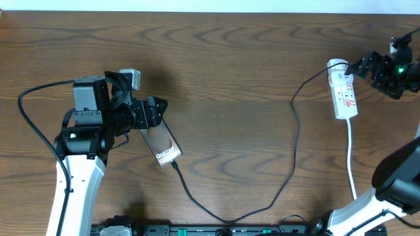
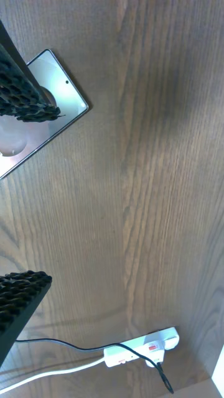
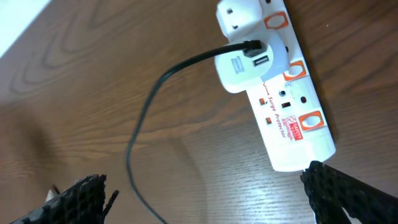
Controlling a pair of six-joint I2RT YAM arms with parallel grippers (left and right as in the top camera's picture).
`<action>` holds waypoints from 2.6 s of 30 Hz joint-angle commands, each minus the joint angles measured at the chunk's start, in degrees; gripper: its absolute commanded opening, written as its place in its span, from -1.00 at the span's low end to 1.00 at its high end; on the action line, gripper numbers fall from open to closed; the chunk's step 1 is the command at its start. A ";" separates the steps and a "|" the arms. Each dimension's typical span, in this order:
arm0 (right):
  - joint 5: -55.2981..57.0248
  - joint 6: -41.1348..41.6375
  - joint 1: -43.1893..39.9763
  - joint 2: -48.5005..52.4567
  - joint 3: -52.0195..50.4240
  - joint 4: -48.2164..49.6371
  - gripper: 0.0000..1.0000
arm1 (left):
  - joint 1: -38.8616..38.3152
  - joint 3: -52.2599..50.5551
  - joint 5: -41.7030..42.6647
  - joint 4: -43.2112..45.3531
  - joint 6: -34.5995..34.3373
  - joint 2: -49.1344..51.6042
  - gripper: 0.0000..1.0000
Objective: Plug charger to phone and switch on socket
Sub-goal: 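Press the orange switch beside the plugged adapter with the right gripper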
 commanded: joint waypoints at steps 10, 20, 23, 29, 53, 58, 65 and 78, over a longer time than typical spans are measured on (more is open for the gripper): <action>0.35 -3.96 -0.24 9.53 1.20 3.56 0.98 | -0.13 1.05 -0.11 -0.13 1.14 0.02 0.52; 1.11 -6.29 0.28 14.75 1.18 6.54 0.98 | -0.13 1.05 -0.13 -0.13 1.14 0.02 0.52; 0.63 -7.61 0.87 15.10 1.18 7.32 0.99 | -0.13 1.05 -0.13 -0.13 1.14 0.02 0.51; 0.50 -8.17 1.84 15.10 1.18 9.33 0.99 | -0.13 1.05 -0.13 -0.17 1.14 0.02 0.52; -1.84 -6.62 3.23 16.59 1.14 11.13 0.99 | -0.13 1.05 -0.11 -1.38 1.14 2.05 0.52; -1.84 -6.64 3.30 17.00 1.11 11.37 0.99 | -0.13 1.05 -0.11 -1.18 1.14 2.05 0.52; -2.51 -6.64 3.30 18.95 1.11 11.65 0.99 | -0.13 1.05 -0.11 -1.14 1.14 2.05 0.51; -5.27 -6.32 3.30 20.59 1.11 11.74 0.99 | -0.13 1.05 -0.07 -0.85 0.90 2.05 0.51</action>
